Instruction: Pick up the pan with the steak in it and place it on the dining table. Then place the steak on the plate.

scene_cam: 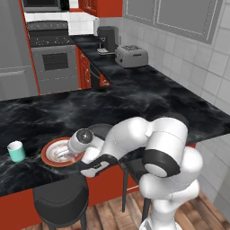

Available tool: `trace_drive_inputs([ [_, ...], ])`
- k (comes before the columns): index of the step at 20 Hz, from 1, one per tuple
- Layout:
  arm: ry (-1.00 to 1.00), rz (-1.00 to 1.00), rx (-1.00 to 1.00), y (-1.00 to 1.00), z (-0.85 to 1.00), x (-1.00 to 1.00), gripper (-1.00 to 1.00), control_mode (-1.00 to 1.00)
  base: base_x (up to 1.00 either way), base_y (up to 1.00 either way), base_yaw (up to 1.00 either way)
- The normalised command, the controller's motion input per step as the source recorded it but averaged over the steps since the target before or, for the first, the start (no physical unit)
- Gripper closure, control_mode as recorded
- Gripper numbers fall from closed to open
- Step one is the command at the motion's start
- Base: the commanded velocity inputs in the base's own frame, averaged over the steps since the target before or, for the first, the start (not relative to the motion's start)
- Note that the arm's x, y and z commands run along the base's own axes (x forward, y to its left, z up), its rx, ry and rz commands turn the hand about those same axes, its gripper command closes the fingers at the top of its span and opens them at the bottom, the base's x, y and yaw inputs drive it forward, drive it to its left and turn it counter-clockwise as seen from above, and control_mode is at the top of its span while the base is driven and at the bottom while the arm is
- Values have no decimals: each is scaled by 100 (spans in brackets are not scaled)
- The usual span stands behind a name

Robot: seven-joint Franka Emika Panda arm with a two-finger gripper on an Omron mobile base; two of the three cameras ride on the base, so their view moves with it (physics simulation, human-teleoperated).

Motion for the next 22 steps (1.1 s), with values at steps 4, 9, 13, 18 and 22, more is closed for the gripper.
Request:
trace_drive_inputs([
  [4,1,-1,2,-1,51,2,-100,-100,0,0,0],
  [9,-1,0,7,-28,64,-34,-100,-100,0,0,0],
  [13,-7,0,15,-56,55,-71,-100,-100,0,0,0],
  [18,-13,0,17,-71,51,-83,-100,-100,0,0,0],
  [22,-17,0,14,-69,50,-83,-100,-100,0,0,0],
])
